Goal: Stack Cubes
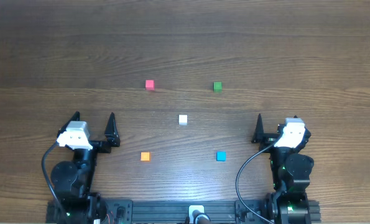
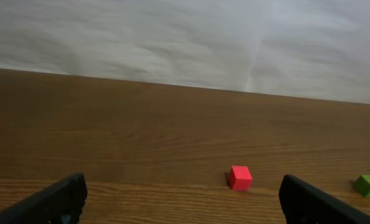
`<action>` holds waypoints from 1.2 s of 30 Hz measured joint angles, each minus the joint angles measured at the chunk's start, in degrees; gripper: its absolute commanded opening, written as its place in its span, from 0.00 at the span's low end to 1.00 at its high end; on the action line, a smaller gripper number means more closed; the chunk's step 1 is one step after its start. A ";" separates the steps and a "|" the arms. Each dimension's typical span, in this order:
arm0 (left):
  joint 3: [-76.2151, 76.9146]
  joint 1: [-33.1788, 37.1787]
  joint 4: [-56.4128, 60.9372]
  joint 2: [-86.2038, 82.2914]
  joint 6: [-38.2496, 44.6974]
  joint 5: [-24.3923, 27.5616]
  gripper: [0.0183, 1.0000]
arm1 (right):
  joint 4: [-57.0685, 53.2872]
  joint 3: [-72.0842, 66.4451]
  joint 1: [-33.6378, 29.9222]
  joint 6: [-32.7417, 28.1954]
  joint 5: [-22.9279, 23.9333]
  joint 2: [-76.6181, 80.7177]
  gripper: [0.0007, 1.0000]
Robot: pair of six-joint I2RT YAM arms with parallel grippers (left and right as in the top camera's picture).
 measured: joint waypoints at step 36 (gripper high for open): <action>56.08 -9.75 -31.17 60.28 -9.38 -0.72 1.00 | 0.00 0.00 -0.20 0.00 0.00 0.26 0.99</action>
